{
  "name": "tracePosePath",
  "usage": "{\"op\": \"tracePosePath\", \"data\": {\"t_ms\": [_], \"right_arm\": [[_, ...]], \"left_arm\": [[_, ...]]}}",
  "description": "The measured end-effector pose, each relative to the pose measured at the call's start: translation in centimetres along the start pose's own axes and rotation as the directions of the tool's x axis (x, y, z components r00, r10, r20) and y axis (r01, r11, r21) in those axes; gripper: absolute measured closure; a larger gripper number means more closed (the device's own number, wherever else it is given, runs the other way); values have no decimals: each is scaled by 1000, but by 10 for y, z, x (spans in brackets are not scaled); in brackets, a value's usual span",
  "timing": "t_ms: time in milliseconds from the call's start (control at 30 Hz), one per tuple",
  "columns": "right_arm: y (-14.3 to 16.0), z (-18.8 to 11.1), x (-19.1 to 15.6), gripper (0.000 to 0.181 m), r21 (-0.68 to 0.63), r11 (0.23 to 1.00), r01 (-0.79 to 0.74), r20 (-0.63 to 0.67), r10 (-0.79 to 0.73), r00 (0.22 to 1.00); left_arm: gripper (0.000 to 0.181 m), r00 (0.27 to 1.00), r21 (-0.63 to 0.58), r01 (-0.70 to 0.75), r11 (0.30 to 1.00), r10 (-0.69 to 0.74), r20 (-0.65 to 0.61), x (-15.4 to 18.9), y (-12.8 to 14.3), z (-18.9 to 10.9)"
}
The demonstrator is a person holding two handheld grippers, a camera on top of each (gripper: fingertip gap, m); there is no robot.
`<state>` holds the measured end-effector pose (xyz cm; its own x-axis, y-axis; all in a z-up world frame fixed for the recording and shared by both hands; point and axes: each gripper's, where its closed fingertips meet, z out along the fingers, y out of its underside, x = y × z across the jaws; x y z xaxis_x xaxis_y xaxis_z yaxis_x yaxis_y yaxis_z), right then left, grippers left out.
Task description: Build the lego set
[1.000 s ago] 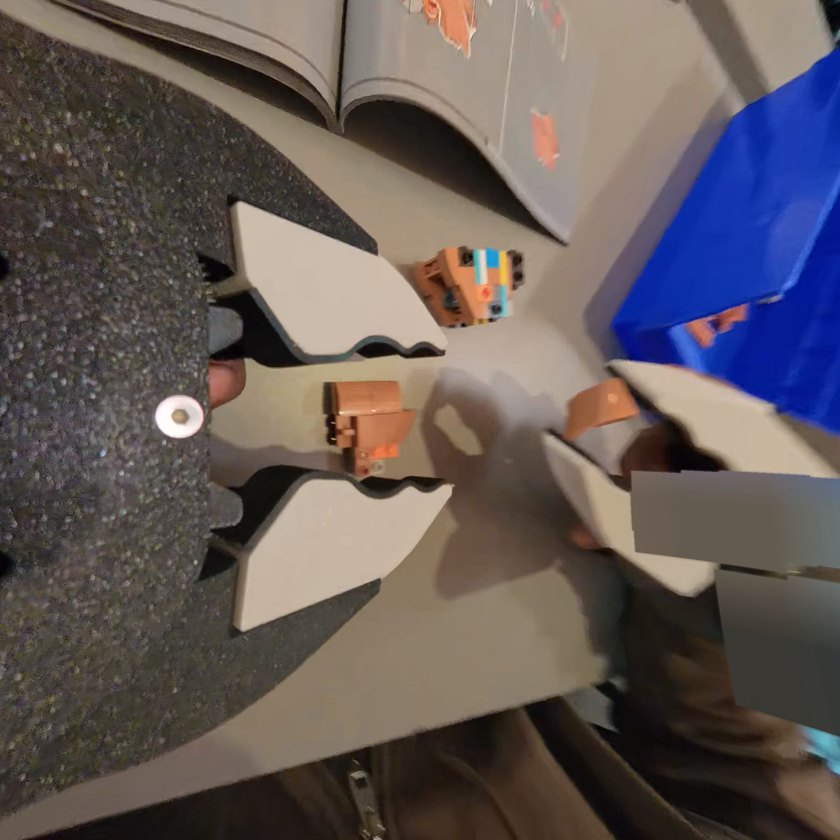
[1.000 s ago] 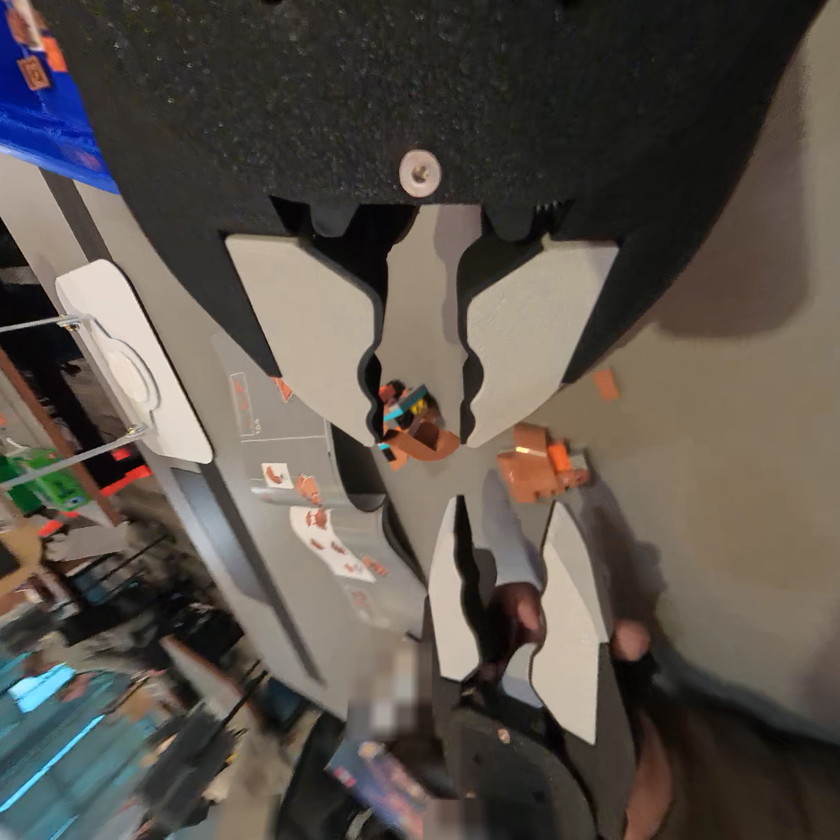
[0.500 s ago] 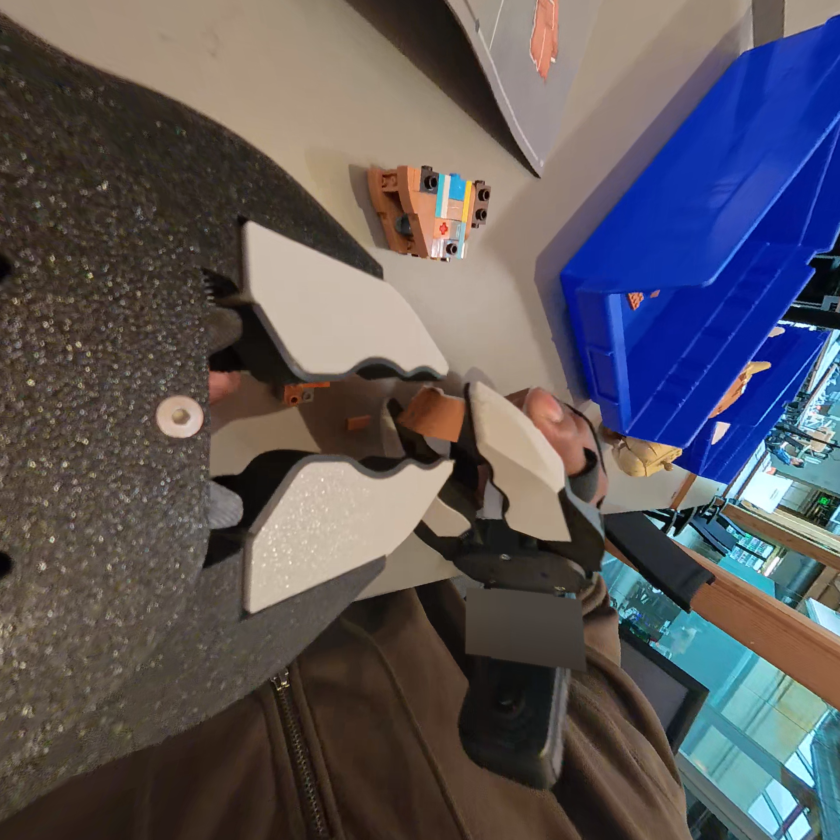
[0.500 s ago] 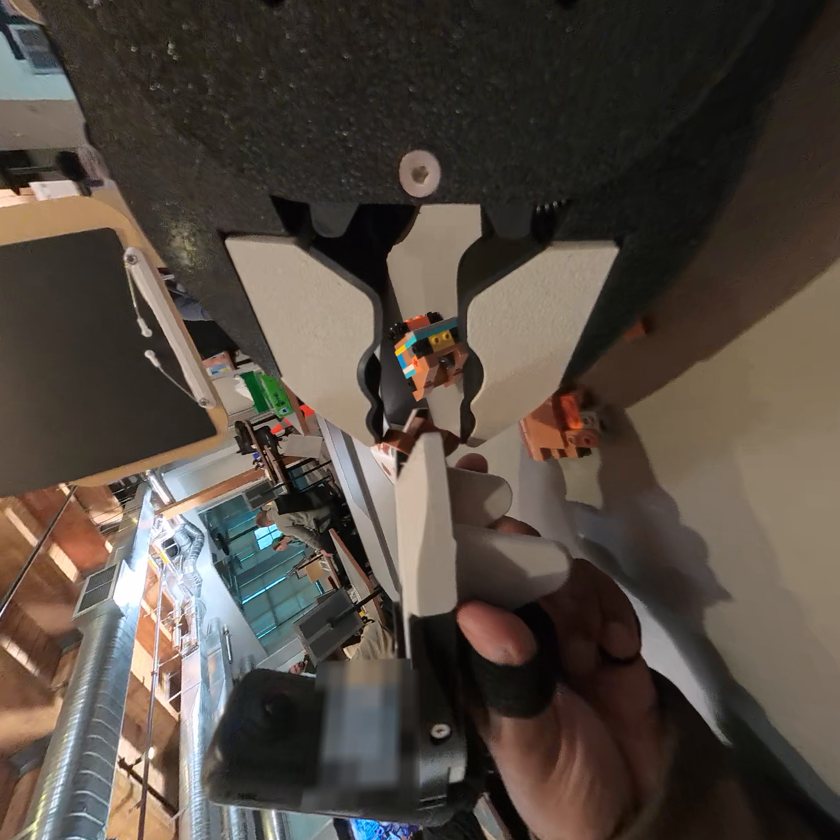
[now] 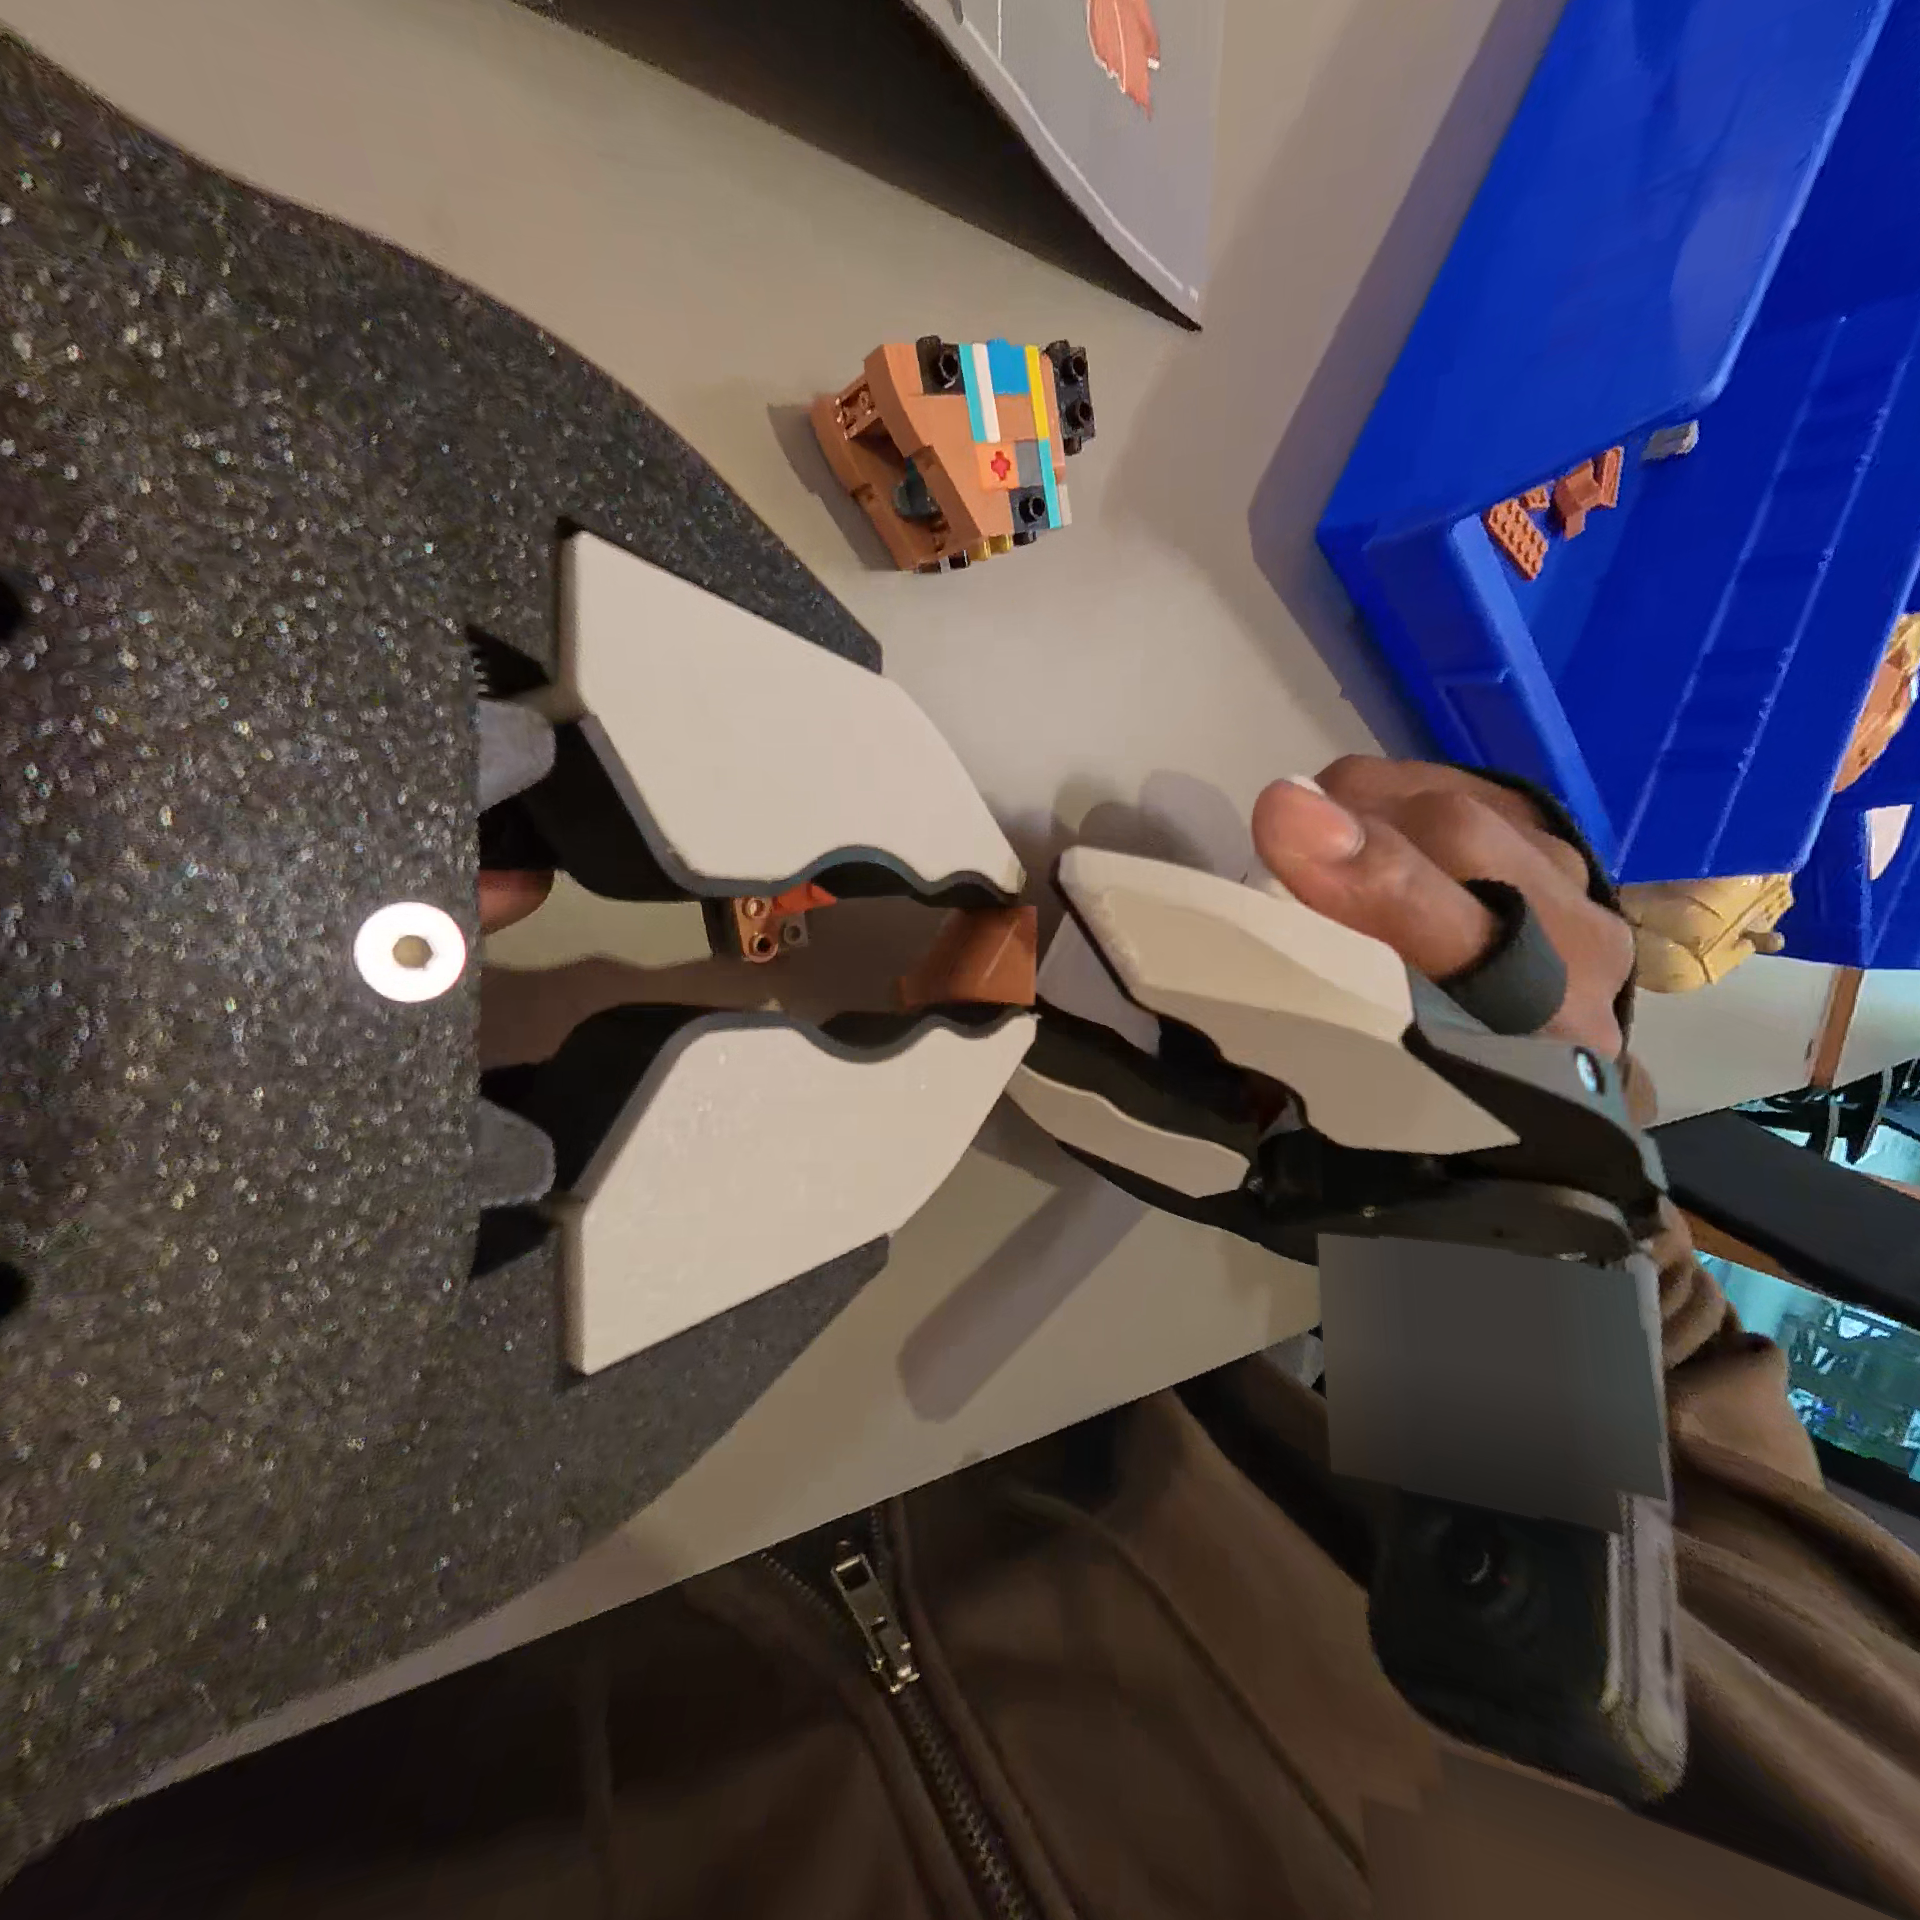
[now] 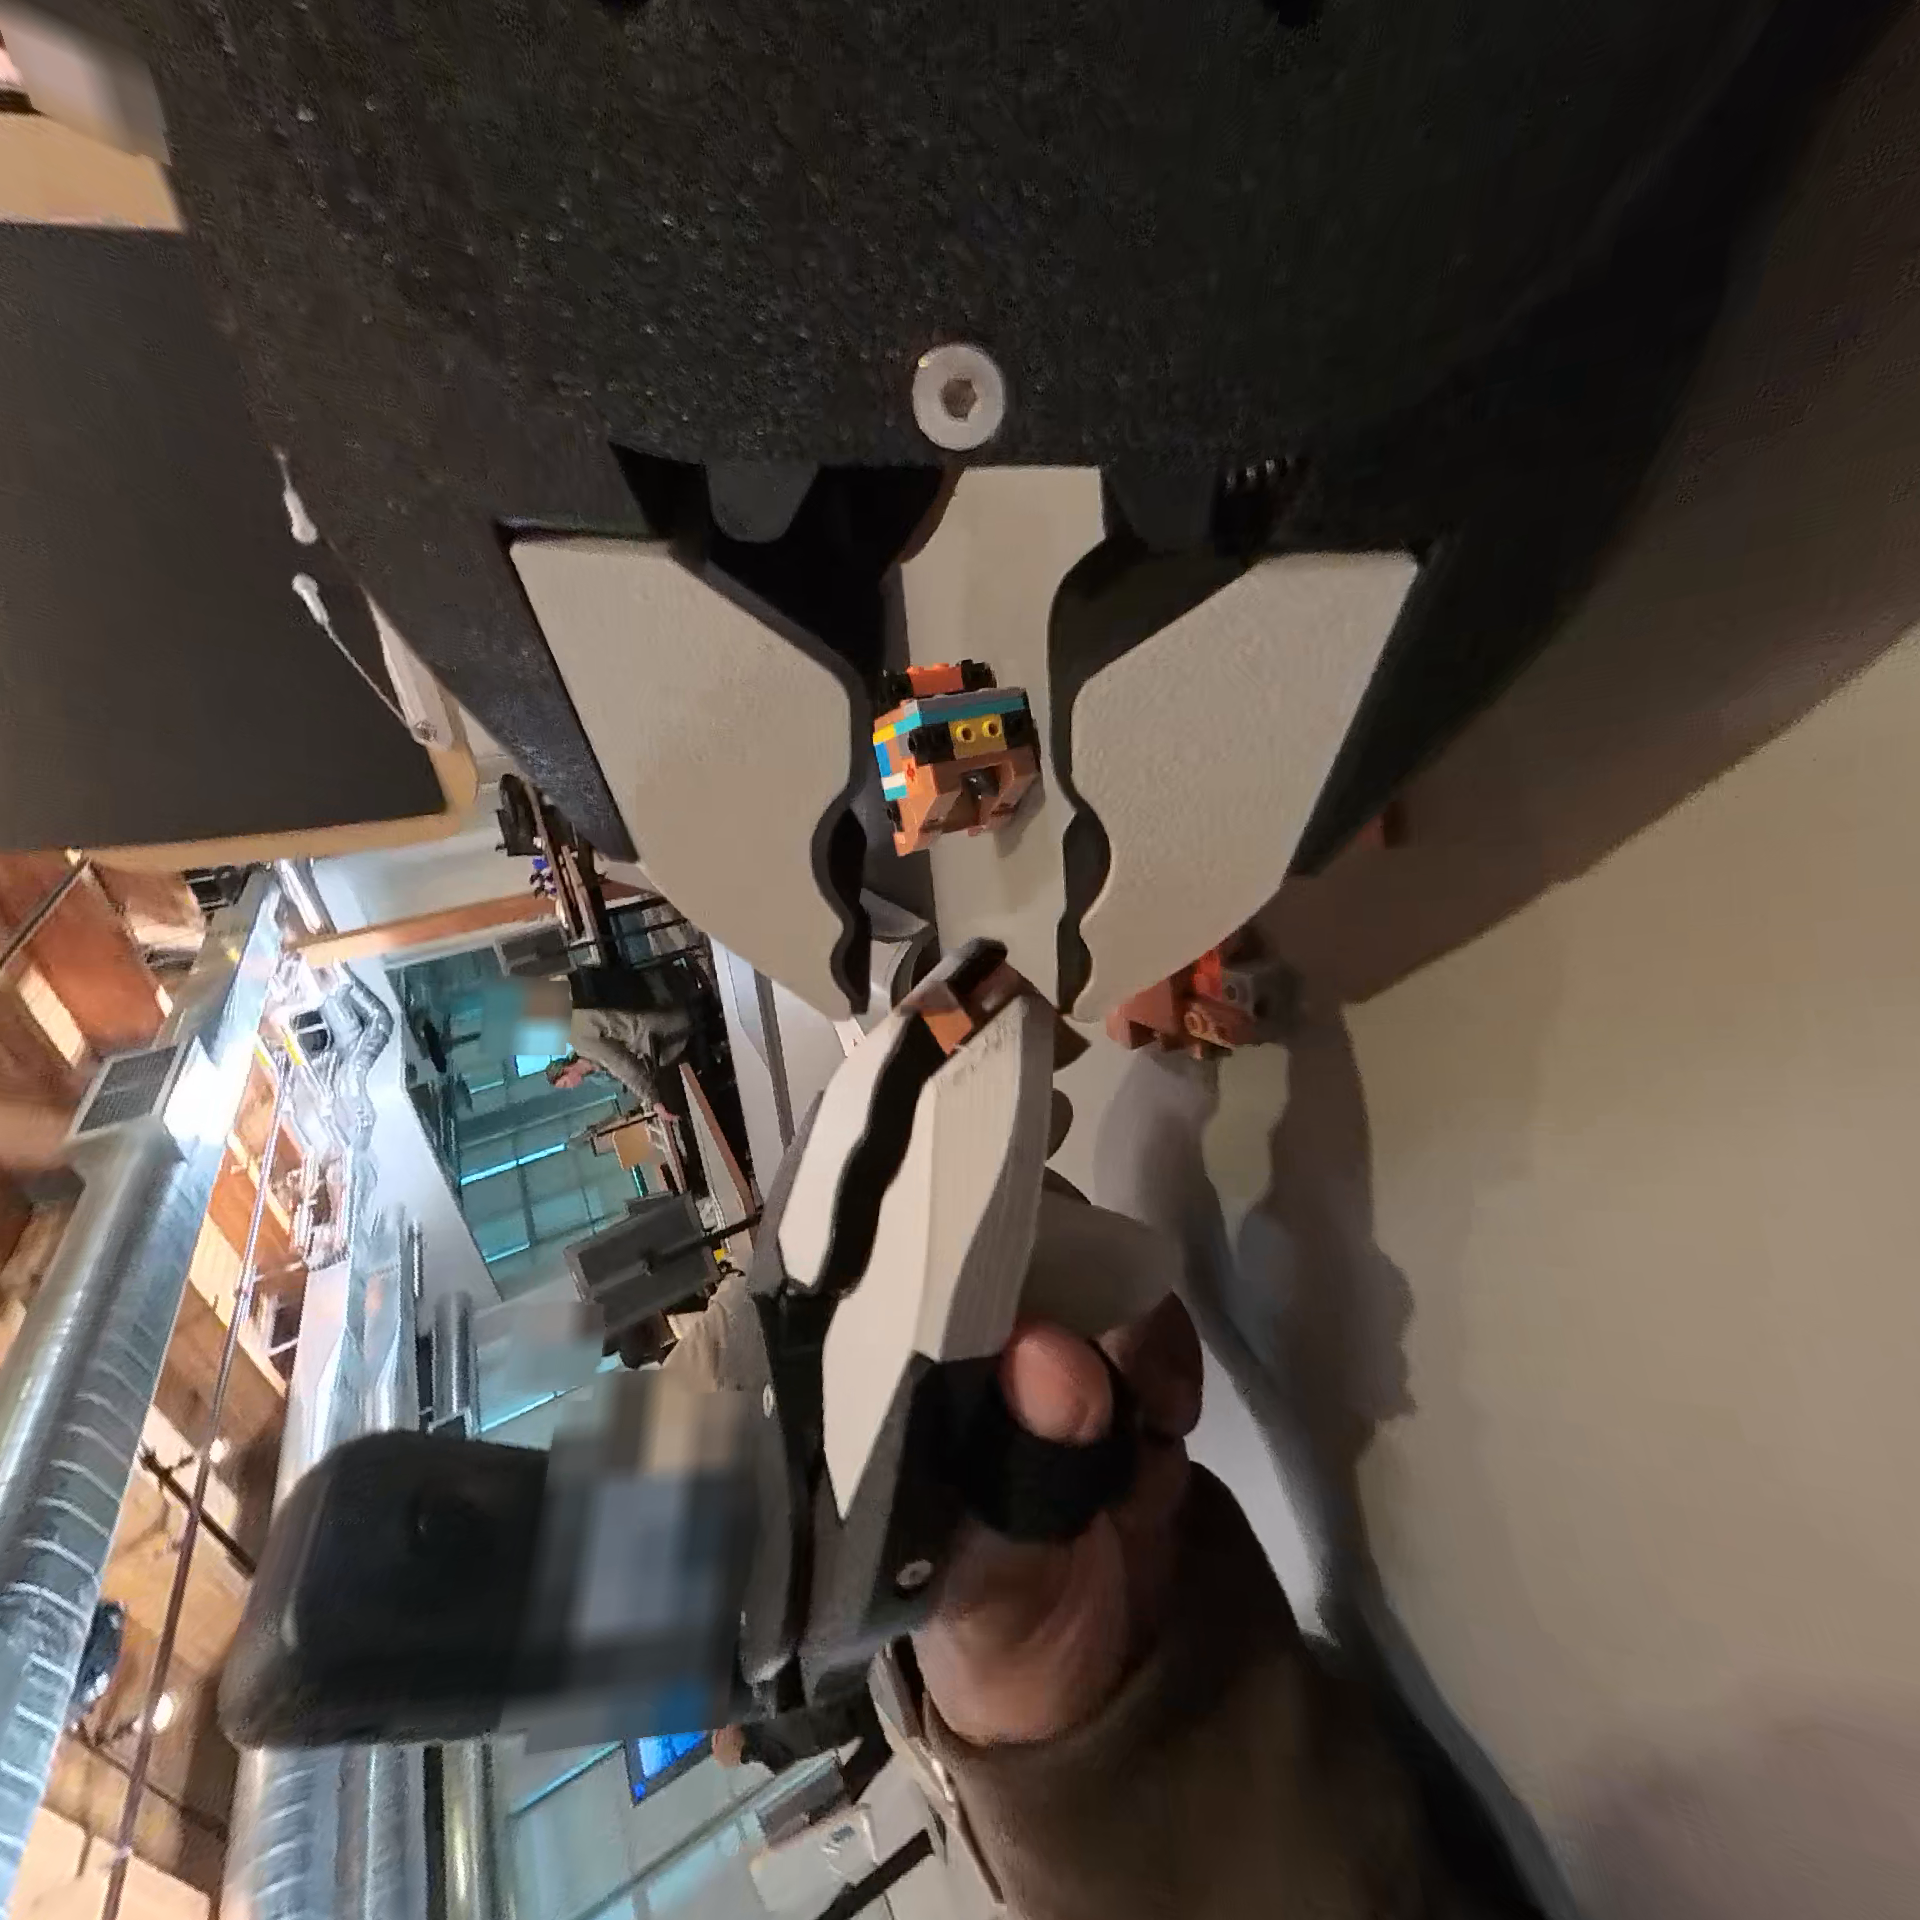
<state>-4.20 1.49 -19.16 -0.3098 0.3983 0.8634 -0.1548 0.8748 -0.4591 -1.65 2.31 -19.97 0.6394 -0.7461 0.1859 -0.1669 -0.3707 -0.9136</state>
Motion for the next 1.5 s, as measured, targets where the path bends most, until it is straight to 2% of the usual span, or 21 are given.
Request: {"op": "tracePosePath", "data": {"t_ms": [133, 367, 533, 700, 833, 1067, 1167, 1333, 1500], "right_arm": [[0, 0, 1, 148, 3, 1000, -1, -14, 1, 1000], [-1, -1, -6, 159, -1, 994, 108, -24, -108, 994], [19, -7, -7, 160, -100, 987, 126, -4, -127, 992], [71, -21, -26, 159, -346, 938, 21, 154, 34, 988], [86, -33, -27, 159, -460, 885, -74, 189, 180, 965], [83, -47, -31, 152, -486, 848, -210, 235, 359, 903], [83, -51, -27, 150, -481, 818, -315, 217, 459, 861], [86, -50, -25, 149, -499, 726, -473, 181, 621, 762], [95, -47, -30, 149, -558, 584, -589, 128, 762, 634]], "left_arm": [[164, 995, 36, 100, 994, -99, -20, -4, -3, -1], [164, 994, 23, 103, 994, -102, -35, 0, 0, 5], [153, 995, 19, 91, 996, -91, 27, -9, 1, 1], [152, 993, -32, 83, 996, -80, 84, -18, 10, -1], [152, 991, -80, 83, 993, -74, 110, -22, 18, -2], [152, 989, -76, 89, 993, -79, 124, -24, 18, -6], [152, 988, -78, 95, 992, -84, 130, -25, 18, -7], [152, 987, -87, 96, 992, -84, 135, -25, 19, -9], [152, 988, -81, 87, 993, -75, 135, -25, 18, -8]]}}
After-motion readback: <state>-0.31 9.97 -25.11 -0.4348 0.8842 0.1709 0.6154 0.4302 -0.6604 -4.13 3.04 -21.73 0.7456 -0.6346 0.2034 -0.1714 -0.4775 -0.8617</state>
